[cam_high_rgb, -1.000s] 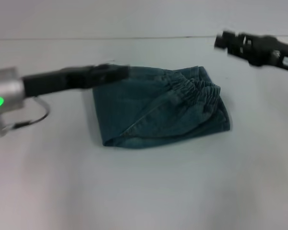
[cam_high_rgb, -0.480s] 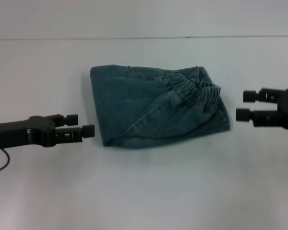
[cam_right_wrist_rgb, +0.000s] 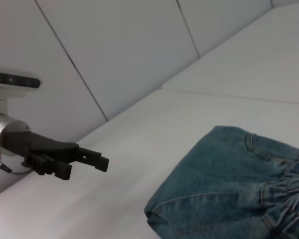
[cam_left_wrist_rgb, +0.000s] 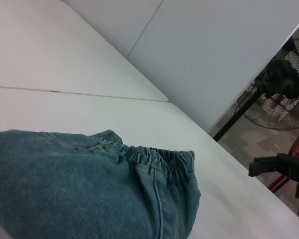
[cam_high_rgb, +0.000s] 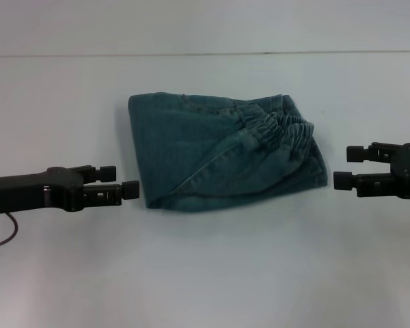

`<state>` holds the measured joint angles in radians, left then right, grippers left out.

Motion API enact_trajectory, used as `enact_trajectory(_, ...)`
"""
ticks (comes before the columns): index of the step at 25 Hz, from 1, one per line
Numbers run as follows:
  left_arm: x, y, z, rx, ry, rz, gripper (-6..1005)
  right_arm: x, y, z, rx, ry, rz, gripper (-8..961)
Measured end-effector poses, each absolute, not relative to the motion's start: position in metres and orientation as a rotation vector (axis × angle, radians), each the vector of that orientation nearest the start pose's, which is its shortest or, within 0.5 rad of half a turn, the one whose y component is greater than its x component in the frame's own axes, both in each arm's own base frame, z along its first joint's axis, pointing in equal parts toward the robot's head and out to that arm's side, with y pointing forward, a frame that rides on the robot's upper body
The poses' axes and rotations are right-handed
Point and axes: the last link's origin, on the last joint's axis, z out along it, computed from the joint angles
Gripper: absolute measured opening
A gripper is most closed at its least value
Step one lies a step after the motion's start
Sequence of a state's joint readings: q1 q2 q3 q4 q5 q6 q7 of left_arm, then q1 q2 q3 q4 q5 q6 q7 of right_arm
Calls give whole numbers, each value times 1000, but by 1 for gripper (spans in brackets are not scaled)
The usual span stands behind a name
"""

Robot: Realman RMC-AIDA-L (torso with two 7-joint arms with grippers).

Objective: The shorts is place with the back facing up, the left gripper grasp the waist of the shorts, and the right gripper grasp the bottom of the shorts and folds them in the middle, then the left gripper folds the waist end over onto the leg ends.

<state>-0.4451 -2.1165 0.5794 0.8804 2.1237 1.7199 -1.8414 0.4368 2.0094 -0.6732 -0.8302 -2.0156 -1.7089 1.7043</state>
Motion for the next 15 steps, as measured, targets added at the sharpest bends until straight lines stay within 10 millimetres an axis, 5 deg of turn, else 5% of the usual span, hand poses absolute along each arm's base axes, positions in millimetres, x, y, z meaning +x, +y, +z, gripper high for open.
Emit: enact_trajectory(15, -270, 303, 28, -2662, -1178, -720, 934, 286, 312, 49, -2665, 963, 647, 956)
